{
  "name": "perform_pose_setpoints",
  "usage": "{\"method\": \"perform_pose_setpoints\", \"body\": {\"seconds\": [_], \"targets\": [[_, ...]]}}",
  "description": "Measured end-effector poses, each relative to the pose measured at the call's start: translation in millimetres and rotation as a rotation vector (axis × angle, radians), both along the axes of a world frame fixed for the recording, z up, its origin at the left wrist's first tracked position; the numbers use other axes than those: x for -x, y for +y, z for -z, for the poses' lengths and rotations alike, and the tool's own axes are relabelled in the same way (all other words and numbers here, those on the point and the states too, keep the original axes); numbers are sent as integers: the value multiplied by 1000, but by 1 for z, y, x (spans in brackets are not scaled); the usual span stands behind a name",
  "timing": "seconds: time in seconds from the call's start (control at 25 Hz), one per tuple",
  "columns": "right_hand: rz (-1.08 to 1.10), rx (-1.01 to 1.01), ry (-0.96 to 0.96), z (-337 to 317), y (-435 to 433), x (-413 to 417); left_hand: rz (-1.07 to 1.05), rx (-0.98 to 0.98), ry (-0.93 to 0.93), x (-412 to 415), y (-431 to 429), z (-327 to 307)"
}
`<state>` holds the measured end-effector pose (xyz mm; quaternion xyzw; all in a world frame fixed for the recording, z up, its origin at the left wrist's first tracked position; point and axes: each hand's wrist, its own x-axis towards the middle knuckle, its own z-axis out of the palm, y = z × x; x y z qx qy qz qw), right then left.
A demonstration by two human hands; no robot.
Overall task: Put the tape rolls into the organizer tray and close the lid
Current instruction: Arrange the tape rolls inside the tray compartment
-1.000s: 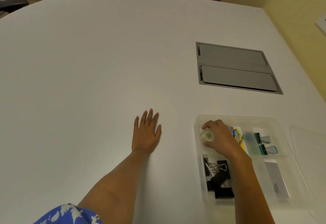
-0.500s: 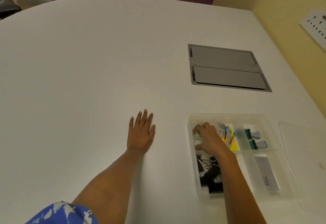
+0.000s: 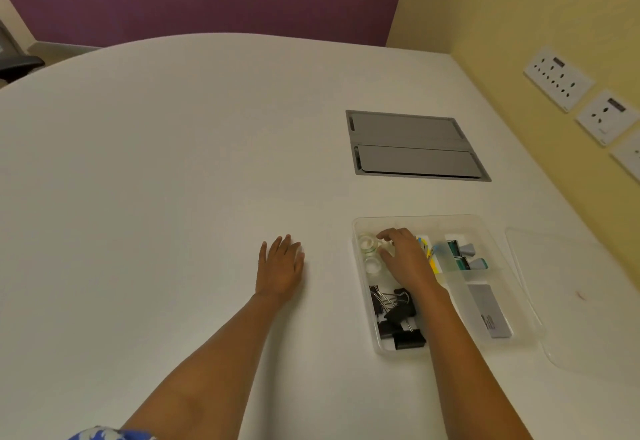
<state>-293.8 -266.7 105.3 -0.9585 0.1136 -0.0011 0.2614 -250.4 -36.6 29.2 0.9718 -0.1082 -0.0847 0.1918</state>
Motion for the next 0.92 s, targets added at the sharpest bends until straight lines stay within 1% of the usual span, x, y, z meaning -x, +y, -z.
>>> {"method": "perform_pose_setpoints", "body": {"seconds": [0.28, 0.52, 0.6, 0.72, 0.92], "targets": [[42, 43, -39, -10, -4, 24, 61, 144, -81, 23, -31, -42], [-81, 158, 12, -7, -27, 13, 90, 216, -128, 18, -91, -67], [-143, 189, 44, -4, -35, 5, 86, 178, -151, 16, -109, -67], [-267, 260, 84, 3, -42, -5, 68, 69, -161, 20, -127, -59], [-412, 415, 113, 14, -47, -17, 98, -112, -126, 23, -143, -48]]}}
